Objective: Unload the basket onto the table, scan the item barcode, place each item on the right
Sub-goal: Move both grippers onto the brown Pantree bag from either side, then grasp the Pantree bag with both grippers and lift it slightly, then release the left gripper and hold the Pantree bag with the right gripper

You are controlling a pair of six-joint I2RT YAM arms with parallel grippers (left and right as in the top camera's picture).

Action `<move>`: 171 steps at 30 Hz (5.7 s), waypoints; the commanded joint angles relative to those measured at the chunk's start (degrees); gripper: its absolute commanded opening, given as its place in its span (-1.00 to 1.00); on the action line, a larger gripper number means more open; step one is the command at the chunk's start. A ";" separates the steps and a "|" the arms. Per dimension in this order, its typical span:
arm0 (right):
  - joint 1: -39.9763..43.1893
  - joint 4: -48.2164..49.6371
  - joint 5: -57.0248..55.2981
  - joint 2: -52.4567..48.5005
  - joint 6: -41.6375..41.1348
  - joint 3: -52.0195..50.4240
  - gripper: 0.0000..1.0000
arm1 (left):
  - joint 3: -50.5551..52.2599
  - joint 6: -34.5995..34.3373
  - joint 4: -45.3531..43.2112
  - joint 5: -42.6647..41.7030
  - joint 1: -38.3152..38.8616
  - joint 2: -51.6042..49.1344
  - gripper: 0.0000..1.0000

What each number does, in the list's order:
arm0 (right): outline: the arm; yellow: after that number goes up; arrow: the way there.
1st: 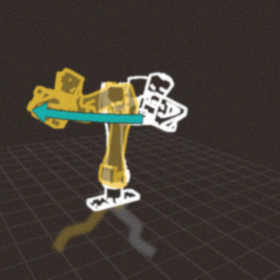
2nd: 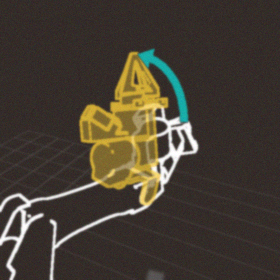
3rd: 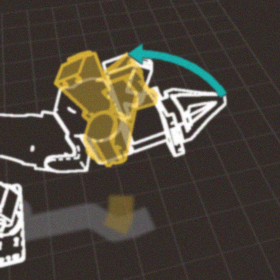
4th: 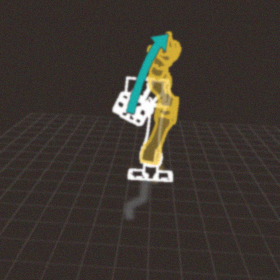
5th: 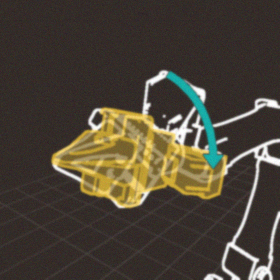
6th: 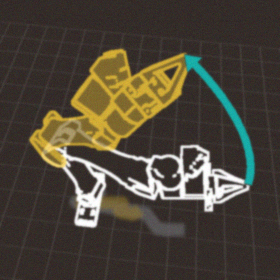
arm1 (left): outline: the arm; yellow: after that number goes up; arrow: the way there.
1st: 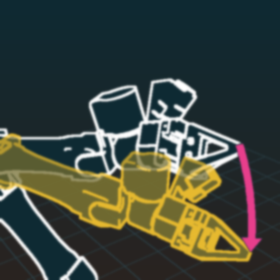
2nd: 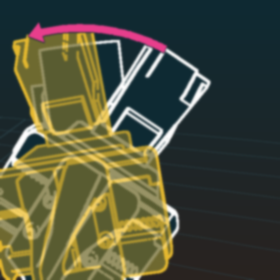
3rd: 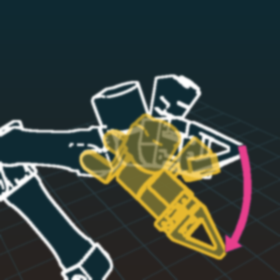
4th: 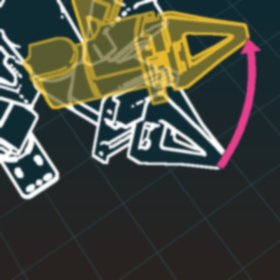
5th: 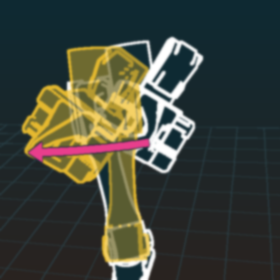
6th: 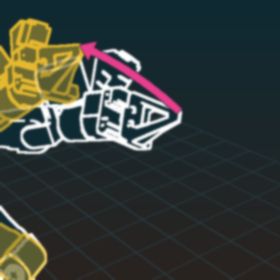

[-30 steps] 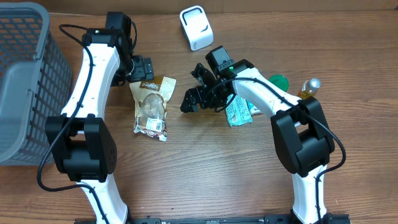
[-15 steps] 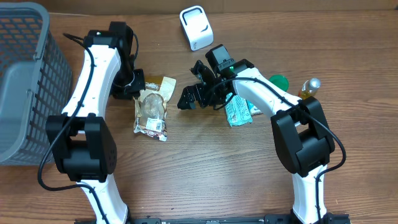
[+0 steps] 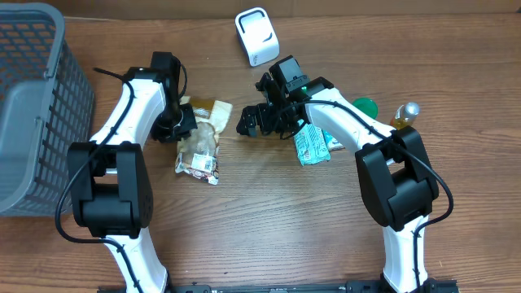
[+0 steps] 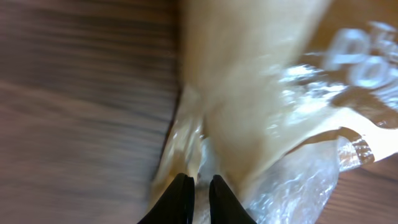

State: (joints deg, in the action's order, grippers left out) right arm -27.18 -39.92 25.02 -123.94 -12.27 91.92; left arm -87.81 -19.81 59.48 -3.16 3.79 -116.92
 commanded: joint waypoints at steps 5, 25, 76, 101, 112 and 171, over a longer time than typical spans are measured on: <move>6.01 1.31 2.51 0.13 -3.80 1.68 1.00 | 0.68 10.88 -1.07 -10.91 6.16 -0.07 -0.68; 7.80 -0.66 10.62 0.04 3.80 1.40 1.00 | -18.25 11.02 23.69 -14.25 7.39 -0.09 -0.91; -1.99 11.15 11.58 -0.37 1.22 -6.54 1.00 | 8.70 8.66 1.55 -14.69 7.91 -0.09 -0.75; -1.62 14.75 11.17 -0.37 -4.28 -6.54 -0.93 | 8.70 8.68 1.75 -14.64 7.91 -0.09 -0.65; 0.22 14.67 19.04 -0.13 -2.54 -6.10 -0.93 | 8.70 8.68 2.12 -14.29 7.89 -0.09 -0.62; 7.17 5.75 27.12 16.50 8.04 -5.60 -0.93 | -21.99 6.95 19.32 0.61 -10.91 -0.04 0.99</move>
State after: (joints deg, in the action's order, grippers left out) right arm -19.97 -34.50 51.66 -108.49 -4.49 85.76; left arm -109.34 -12.03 78.85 -3.31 -7.18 -116.92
